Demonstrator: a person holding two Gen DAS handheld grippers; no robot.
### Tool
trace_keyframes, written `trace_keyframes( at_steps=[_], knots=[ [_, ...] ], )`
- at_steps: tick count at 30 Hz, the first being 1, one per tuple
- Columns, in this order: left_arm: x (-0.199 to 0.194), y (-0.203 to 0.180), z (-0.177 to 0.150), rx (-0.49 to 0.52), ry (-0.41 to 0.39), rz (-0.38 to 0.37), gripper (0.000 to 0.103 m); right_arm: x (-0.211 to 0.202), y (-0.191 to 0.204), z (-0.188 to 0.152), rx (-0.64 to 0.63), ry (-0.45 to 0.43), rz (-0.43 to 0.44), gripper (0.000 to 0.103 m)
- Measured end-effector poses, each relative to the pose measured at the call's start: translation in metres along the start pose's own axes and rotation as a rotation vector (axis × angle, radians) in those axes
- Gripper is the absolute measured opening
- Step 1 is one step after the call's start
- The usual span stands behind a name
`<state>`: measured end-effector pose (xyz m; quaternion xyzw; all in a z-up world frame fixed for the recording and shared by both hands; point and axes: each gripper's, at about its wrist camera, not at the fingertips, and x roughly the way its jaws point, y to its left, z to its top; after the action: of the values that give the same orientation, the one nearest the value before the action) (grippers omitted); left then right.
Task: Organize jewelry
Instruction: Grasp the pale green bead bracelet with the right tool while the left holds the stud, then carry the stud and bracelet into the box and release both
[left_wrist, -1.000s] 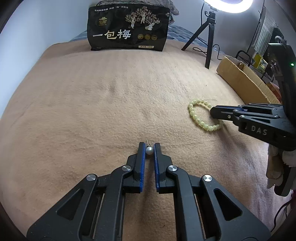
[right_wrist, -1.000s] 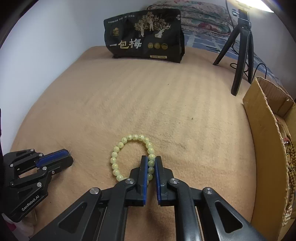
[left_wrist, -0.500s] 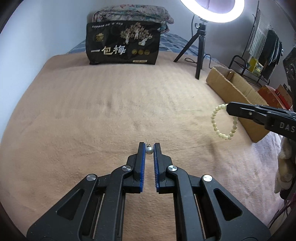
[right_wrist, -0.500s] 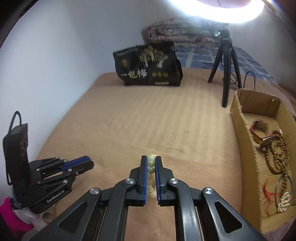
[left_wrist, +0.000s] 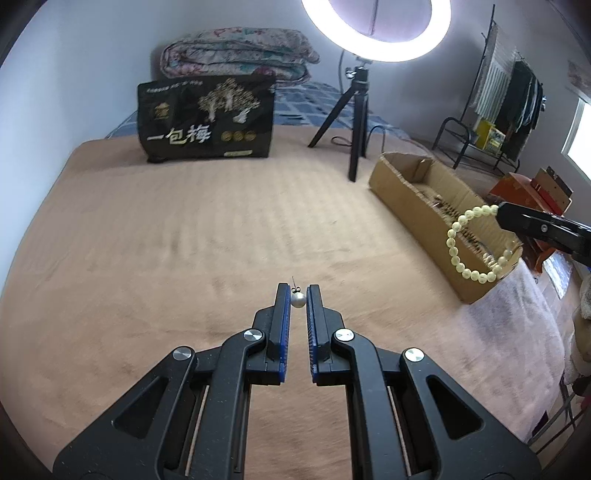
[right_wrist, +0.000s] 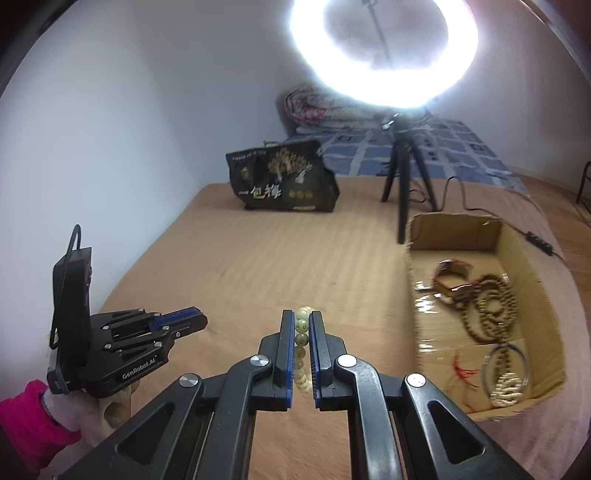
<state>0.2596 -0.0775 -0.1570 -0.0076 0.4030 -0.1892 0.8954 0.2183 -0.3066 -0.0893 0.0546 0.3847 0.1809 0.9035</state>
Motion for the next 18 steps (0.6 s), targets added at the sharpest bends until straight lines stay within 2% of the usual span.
trace_keyframes(
  at_steps=[9, 18],
  knots=[
    [0.004, -0.035, 0.026, 0.027, -0.03, -0.053, 0.007, -0.044, -0.034, -0.001, 0.011, -0.053, -0.06, 0.005],
    [0.015, -0.074, 0.052, 0.059, -0.055, -0.103, 0.007, -0.059, -0.072, -0.006, 0.05, -0.068, -0.106, 0.005]
  ],
)
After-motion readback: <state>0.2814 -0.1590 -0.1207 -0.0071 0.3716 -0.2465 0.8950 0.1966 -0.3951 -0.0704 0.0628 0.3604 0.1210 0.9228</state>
